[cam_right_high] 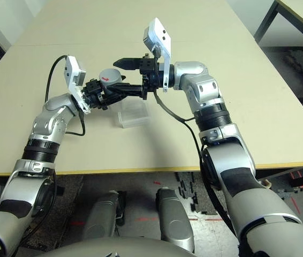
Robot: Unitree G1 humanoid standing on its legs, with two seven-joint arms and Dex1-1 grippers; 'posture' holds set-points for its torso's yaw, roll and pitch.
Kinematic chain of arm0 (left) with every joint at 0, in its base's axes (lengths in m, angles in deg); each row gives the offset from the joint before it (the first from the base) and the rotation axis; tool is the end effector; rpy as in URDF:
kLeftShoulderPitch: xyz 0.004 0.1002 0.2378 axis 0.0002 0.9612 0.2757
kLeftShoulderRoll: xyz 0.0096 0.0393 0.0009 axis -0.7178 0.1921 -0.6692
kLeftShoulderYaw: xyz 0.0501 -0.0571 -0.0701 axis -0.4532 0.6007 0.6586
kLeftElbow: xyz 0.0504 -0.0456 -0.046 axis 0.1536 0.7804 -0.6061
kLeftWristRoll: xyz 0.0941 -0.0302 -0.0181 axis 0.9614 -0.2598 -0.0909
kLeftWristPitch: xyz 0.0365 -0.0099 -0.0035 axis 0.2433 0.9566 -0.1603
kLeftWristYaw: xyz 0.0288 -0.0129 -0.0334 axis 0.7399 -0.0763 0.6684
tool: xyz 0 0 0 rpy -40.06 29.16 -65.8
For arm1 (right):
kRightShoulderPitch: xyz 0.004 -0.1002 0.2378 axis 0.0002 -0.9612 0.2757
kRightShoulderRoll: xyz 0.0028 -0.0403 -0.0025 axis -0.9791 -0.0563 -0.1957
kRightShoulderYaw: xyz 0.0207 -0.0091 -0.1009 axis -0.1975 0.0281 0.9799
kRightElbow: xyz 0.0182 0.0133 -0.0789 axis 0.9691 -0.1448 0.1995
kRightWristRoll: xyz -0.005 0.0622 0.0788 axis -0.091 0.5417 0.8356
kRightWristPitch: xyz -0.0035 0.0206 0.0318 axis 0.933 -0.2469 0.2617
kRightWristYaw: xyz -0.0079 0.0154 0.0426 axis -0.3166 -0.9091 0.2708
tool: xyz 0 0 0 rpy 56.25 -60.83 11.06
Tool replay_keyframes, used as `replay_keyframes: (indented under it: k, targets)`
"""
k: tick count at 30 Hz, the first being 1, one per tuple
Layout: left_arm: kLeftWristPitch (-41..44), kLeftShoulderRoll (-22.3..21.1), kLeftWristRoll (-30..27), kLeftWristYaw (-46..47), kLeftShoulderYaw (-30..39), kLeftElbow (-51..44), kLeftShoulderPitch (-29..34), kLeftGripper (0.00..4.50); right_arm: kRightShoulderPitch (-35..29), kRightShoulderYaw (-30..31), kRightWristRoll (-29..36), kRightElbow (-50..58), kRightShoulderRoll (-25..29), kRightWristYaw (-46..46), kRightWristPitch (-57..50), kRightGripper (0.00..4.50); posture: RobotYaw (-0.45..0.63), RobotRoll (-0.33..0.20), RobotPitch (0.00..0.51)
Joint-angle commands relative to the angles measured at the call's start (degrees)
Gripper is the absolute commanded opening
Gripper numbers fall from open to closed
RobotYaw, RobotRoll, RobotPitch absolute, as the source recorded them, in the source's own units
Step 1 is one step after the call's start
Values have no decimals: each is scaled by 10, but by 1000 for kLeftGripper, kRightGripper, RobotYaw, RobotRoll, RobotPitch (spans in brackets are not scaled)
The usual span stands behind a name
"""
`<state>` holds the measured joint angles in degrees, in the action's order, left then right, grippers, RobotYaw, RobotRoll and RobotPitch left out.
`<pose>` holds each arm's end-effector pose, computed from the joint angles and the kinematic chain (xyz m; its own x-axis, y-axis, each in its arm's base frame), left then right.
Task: Pour the medicine from the bottle into the box.
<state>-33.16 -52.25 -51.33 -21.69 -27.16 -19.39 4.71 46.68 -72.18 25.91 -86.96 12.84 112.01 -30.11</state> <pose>0.3207 0.1803 0.1558 0.4305 -0.8935 0.1275 0.8912 0.4432 0.0968 0.3486 -0.1225 0.2241 0.0852 0.9963 -0.0093 -0.9784 0.0819 -0.1901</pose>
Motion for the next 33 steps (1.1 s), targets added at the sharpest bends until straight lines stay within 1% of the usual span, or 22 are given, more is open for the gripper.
replay_keyframes:
  k: [1, 12, 31, 33]
  targets:
    - [3, -2, 6, -5, -3, -3, 0, 2668, 8, 10, -11, -11, -3, 2, 9, 4500, -74, 0, 152]
    - [3, -2, 7, -9, -5, -8, 5, 2668, 18, 7, -25, -41, -12, 4, 23, 4500, -74, 0, 155]
    - [3, -2, 8, -13, -9, -12, 9, 2668, 25, 5, -28, -54, -21, 9, 26, 4500, -69, 0, 150]
    - [3, -2, 8, -14, -9, -13, 9, 2668, 25, 5, -28, -56, -22, 10, 27, 4099, -68, 0, 151]
